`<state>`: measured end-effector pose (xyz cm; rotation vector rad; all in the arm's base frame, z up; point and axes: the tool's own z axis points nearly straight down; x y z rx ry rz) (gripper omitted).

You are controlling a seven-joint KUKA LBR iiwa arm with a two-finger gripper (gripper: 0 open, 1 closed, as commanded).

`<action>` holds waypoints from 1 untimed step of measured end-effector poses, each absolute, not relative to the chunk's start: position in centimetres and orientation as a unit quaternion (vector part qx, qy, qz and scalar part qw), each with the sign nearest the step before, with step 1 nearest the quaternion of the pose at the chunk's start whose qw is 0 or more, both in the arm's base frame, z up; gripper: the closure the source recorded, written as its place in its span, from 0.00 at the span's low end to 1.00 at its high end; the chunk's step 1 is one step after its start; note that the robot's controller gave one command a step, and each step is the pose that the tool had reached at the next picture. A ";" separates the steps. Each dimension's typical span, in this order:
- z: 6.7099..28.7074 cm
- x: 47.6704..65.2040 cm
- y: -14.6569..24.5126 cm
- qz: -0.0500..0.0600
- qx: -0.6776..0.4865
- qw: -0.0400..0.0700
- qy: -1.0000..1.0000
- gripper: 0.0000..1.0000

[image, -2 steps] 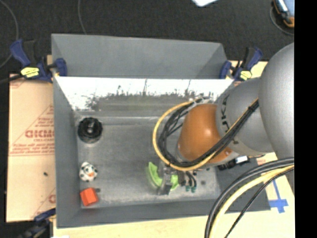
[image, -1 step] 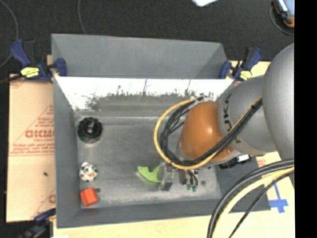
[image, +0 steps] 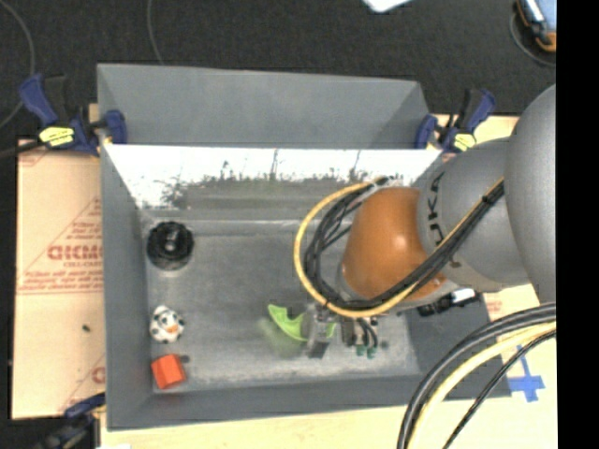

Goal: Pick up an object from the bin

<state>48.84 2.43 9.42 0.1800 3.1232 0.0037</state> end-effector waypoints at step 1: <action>11.2 48.8 2.4 0.001 0.057 0.007 0.998 1.00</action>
Offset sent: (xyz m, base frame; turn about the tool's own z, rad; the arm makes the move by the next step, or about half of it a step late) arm 0.0000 0.0001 0.0364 0.0000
